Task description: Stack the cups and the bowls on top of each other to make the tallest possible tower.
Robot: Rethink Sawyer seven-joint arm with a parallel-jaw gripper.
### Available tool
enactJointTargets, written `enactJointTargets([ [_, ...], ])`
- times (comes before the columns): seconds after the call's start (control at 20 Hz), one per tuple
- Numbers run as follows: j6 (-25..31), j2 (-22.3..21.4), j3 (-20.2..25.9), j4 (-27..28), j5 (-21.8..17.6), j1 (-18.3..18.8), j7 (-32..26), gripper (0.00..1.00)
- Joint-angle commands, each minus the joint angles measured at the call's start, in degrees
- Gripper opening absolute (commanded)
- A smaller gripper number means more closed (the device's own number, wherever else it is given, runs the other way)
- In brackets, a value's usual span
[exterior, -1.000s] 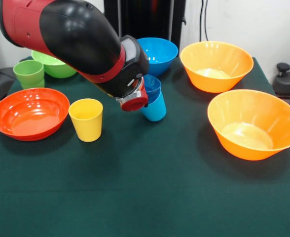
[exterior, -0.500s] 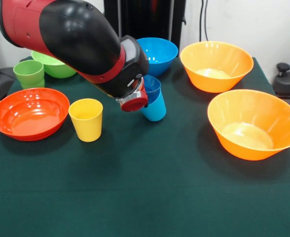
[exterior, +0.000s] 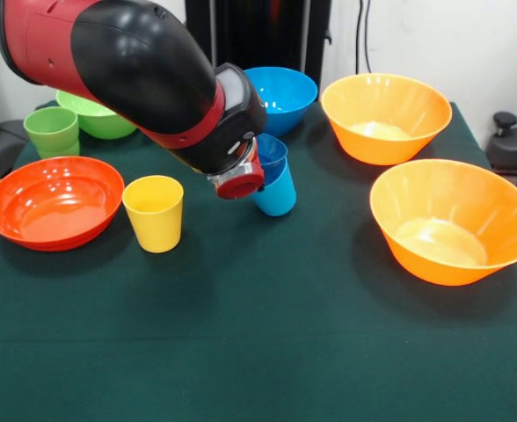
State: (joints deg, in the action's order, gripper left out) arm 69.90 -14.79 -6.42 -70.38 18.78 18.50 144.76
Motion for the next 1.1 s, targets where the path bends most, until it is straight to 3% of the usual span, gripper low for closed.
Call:
enactJointTargets([
  [0.05, 2.41, 2.25, 3.75, 2.91, -2.01, -1.29, 3.4, 0.0],
  [1.1, 2.27, 2.03, 3.3, 2.52, -1.57, -1.68, 4.59, 0.0],
])
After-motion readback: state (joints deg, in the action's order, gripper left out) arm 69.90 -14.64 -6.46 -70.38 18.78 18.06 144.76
